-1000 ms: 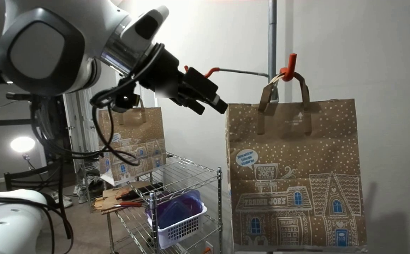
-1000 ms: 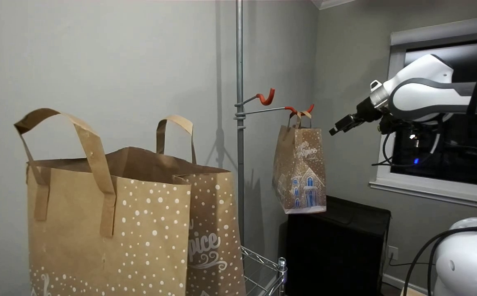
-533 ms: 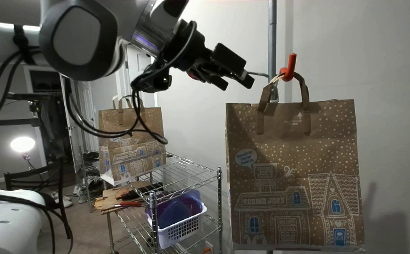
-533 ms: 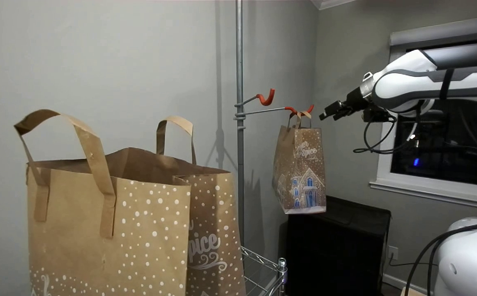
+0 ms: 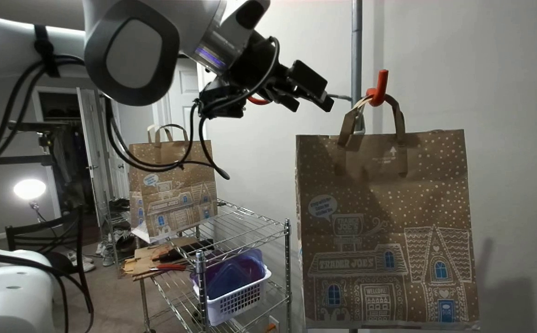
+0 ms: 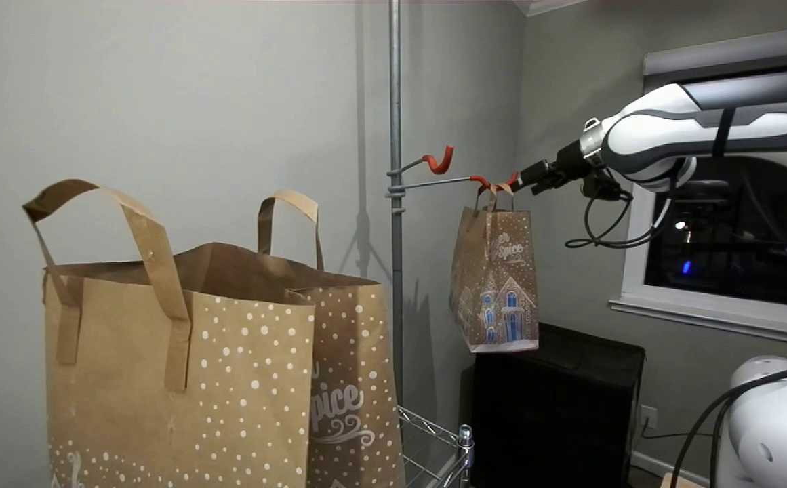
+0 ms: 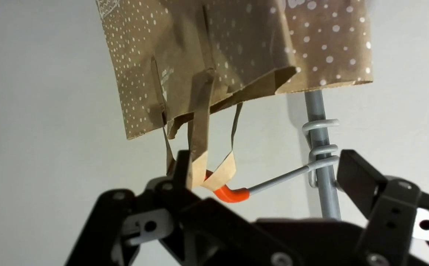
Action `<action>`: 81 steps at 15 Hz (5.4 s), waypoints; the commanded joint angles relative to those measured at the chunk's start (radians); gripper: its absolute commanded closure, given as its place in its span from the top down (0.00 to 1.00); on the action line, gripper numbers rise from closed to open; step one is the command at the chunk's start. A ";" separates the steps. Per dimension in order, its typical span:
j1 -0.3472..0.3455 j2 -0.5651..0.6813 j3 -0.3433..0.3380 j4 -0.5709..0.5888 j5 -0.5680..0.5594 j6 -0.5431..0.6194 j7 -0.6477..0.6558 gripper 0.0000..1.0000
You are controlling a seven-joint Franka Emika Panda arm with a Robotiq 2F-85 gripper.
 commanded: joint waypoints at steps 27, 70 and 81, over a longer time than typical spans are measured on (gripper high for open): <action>-0.338 0.539 0.381 0.590 -0.160 -0.333 0.922 0.74; -0.322 0.530 0.351 0.608 -0.414 -0.428 1.046 0.01; -0.342 0.468 0.354 0.603 -0.450 -0.424 1.028 0.01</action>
